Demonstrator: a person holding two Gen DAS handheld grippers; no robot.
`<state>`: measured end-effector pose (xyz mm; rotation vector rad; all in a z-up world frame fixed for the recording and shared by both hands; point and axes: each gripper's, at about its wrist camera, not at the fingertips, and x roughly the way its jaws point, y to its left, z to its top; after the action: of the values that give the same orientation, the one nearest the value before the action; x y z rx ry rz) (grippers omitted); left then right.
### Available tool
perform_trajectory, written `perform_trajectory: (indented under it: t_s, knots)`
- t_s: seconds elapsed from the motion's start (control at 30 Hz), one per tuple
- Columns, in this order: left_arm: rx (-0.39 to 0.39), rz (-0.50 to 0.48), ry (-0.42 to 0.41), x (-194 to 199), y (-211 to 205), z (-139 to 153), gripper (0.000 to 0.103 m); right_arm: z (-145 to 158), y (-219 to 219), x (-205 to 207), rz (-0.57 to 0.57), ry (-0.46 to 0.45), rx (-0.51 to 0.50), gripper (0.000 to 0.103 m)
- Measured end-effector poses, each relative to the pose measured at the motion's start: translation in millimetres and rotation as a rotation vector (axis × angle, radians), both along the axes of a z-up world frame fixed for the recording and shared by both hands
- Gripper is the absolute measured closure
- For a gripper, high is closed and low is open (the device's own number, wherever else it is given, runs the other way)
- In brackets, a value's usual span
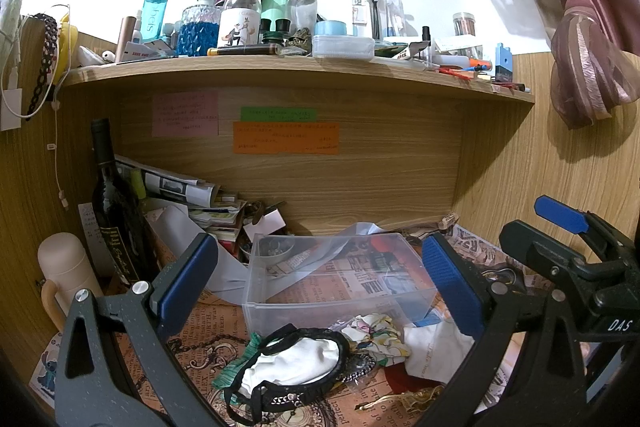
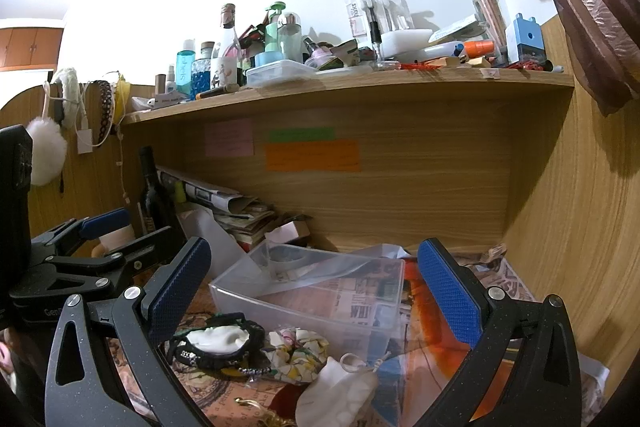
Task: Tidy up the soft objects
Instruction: 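Grasp the white drawstring pouch with the right tool while the left tool grasps the black-white mask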
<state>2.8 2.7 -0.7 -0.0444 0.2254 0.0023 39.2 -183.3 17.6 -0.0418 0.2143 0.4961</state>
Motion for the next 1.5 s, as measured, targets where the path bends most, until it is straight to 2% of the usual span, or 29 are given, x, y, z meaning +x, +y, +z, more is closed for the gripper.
perform_trajectory:
  t_s: [0.23,0.4,0.63,0.83,1.0,1.07,1.13,1.2,1.3,1.37,1.5]
  knots:
    - [-0.002,-0.006,0.029,6,6,-7,0.000,-6,1,4,-0.008,0.024,-0.011,0.000]
    - [-0.004,-0.024,0.124,19,14,-29,0.000,-18,-5,13,-0.027,0.081,-0.039,0.000]
    - [-0.022,-0.040,0.277,39,25,-70,0.000,-48,-19,32,-0.058,0.222,-0.083,0.000]
    - [-0.035,-0.043,0.353,47,29,-98,0.000,-74,-33,43,-0.059,0.349,-0.087,0.000]
    - [-0.022,-0.064,0.396,49,23,-114,0.002,-90,-35,47,-0.041,0.424,-0.085,0.012]
    - [-0.020,-0.072,0.417,53,21,-119,0.013,-94,-34,49,-0.032,0.453,-0.083,0.020]
    - [-0.023,-0.082,0.445,58,20,-125,0.018,-98,-30,50,-0.017,0.477,-0.079,0.027]
    - [-0.023,-0.083,0.460,62,19,-129,0.019,-102,-29,51,-0.005,0.494,-0.077,0.033]
    - [-0.014,-0.086,0.466,66,16,-133,0.021,-105,-26,53,0.013,0.512,-0.078,0.046]
    - [-0.007,-0.084,0.470,68,15,-136,0.023,-108,-24,55,0.023,0.526,-0.080,0.059]
    - [-0.015,-0.091,0.492,71,19,-141,0.032,-110,-22,57,0.040,0.541,-0.070,0.073]
